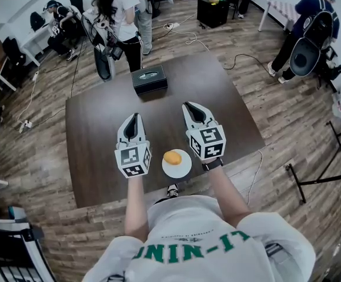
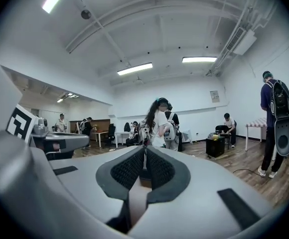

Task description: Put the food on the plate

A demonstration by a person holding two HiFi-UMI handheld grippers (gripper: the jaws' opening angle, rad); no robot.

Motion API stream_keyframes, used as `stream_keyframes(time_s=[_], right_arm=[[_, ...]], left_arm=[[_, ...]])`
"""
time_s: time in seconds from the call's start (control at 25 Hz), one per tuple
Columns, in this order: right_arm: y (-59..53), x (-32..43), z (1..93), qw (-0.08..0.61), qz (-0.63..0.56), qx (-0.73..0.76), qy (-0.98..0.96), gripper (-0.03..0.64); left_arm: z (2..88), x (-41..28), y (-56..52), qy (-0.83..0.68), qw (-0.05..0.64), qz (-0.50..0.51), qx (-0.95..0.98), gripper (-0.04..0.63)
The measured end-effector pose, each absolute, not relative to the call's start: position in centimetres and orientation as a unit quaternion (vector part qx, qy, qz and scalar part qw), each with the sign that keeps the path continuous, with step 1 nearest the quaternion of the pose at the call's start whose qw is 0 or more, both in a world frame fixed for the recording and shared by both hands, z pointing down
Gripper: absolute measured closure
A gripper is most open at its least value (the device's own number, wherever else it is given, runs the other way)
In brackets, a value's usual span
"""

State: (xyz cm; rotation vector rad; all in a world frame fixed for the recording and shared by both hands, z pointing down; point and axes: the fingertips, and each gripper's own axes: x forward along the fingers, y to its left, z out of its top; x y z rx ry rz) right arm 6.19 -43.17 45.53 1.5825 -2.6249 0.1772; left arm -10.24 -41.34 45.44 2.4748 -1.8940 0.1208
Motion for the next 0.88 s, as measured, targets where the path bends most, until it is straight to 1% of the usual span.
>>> stream_keyframes(time_s=[0.12,0.56,0.88], right_arm=[[-43.1,6.2,44.8,0.030,0.052,0.518,-0.853,0.600],[-42.6,6.1,44.8,0.038,0.056,0.516,-0.854,0.601],[-42.4,5.6,45.7,0.039,0.071,0.505,-0.859,0.601]], left_arm=[[44.9,-10.2,-41.3,-0.605,0.010,0.033,0.796,0.583],[44.3,-10.3,-41.0,-0.603,0.006,0.022,0.798,0.583],[45.2,-10.7,-40.8,-0.606,0.018,0.024,0.795,0.583]])
